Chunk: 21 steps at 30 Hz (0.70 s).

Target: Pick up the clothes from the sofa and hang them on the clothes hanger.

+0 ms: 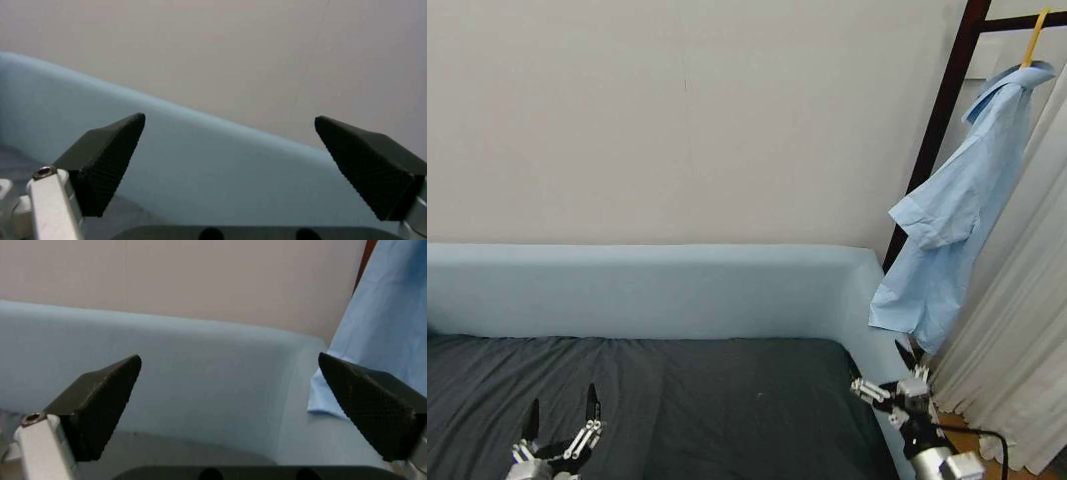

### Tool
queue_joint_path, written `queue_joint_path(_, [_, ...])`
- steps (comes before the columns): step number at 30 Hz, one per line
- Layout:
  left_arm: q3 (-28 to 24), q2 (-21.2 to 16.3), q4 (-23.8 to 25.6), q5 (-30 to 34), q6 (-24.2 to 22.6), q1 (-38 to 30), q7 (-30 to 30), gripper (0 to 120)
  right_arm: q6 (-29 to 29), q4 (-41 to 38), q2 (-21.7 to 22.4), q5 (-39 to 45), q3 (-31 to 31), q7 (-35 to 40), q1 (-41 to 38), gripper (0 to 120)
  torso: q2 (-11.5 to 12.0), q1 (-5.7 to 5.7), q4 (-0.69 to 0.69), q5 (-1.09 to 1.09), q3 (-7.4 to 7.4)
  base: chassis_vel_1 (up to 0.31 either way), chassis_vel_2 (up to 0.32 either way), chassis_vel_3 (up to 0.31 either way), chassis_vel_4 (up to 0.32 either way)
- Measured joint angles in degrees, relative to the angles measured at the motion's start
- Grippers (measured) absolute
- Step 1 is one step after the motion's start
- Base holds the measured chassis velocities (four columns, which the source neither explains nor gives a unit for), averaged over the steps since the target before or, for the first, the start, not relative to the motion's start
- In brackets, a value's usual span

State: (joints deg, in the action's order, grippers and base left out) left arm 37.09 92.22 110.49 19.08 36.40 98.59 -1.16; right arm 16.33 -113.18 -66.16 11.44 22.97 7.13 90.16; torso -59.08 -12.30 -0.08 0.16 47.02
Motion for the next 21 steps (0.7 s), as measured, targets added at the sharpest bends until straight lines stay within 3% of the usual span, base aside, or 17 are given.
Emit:
queue_joint_path(4, [-2.1,0.0,0.5,-1.4,-3.2,-0.1,-1.9,100,-1.4,-0.5,-1.2,-1.2,-0.3,0.7,0.9,100,0.0,0.0,0.0,0.0,0.01,0.0,0.0,0.0,0.0])
queue_joint_path(7, [-4.9,-3.1,4.2,-0.3,-10.2,0.1,-3.0,100,-7.4,-5.5,-0.2,-0.2,0.7,2.1,0.8,100,0.0,-0.01,0.02,0.0,0.01,0.0,0.0,0.0,0.0])
queue_joint_path(8, [-4.9,-3.1,4.2,-0.3,-10.2,0.1,-3.0,100,-7.4,-5.5,-0.2,-0.2,0.7,2.1,0.8,100,0.0,-0.01,0.02,0.0,0.01,0.0,0.0,0.0,0.0])
queue_joint_path(12, [-5.6,-8.5,11.3,2.2,-17.5,1.7,-3.0,100,-12.9,-13.7,1.7,4.6,2.9,3.7,2.0,100,0.0,-0.02,0.01,-0.01,0.01,0.0,0.0,0.0,0.0])
queue_joint_path(13, [-5.6,-8.5,11.3,2.2,-17.5,1.7,-3.0,100,-12.9,-13.7,1.7,4.6,2.9,3.7,2.0,100,0.0,-0.02,0.01,-0.01,0.01,0.0,0.0,0.0,0.0])
queue_joint_path(17, [-4.6,-11.2,20.2,4.4,-23.8,4.5,-3.4,100,-12.3,-16.9,1.7,5.1,4.2,4.5,4.3,100,0.0,-0.01,0.0,0.03,0.01,0.0,0.0,0.0,0.0])
queue_joint_path(21, [-3.8,-11.4,21.5,4.9,-25.8,4.4,-3.1,100,-11.9,-16.5,1.6,4.8,4.3,4.6,4.3,100,0.0,-0.01,0.01,0.0,0.01,0.0,0.0,0.0,0.0])
